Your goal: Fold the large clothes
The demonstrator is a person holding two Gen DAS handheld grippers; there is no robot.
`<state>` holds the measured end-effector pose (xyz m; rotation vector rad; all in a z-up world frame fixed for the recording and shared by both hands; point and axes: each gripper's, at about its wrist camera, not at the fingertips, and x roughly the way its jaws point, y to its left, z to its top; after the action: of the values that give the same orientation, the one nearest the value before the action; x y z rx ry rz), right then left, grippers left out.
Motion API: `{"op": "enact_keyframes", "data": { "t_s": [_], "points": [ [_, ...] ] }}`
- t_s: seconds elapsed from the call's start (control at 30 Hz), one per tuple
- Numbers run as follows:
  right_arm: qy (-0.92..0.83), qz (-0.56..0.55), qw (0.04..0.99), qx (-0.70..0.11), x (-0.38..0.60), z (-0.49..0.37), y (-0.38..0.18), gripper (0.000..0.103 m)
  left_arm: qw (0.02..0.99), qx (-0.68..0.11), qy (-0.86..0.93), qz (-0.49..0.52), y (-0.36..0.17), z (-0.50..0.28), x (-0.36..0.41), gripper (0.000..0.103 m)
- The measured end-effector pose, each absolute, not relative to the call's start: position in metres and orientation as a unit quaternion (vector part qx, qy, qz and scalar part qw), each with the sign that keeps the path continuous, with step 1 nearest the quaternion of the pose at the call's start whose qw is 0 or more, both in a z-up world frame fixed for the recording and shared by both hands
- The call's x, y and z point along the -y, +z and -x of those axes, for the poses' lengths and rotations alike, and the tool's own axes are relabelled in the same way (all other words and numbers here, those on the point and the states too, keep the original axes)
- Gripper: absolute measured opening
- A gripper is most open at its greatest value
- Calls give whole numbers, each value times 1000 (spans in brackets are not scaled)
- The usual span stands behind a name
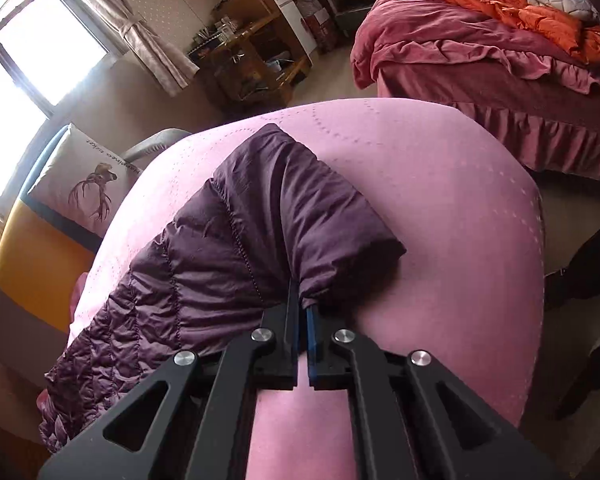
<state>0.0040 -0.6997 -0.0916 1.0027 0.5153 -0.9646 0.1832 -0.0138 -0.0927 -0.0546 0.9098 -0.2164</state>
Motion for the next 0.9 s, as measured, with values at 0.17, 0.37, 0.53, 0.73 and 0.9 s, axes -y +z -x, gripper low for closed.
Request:
{"op": "enact_keyframes", "data": {
  "t_s": [0.17,0.37,0.53,0.73,0.9],
  "points": [
    [-430,-438,749,-248,684,-10,-69,63,901,-412,-111,77,-62,-177,-28,86],
    [-371,-357,809,-284,614,-29,-37,77,905,-404,-52,120,-58,-167,-95,86],
    [-196,-283,884,-316,504,-84,-15,77,880,-443,-86,150,-83,-154,-106,78],
    [-5,-173,915,-364,361,-133,-27,76,883,-442,-117,107,-86,-137,-89,20],
    [19,-142,888,-436,334,-125,-81,69,881,-447,-128,91,-89,-125,-82,9]
  ]
}}
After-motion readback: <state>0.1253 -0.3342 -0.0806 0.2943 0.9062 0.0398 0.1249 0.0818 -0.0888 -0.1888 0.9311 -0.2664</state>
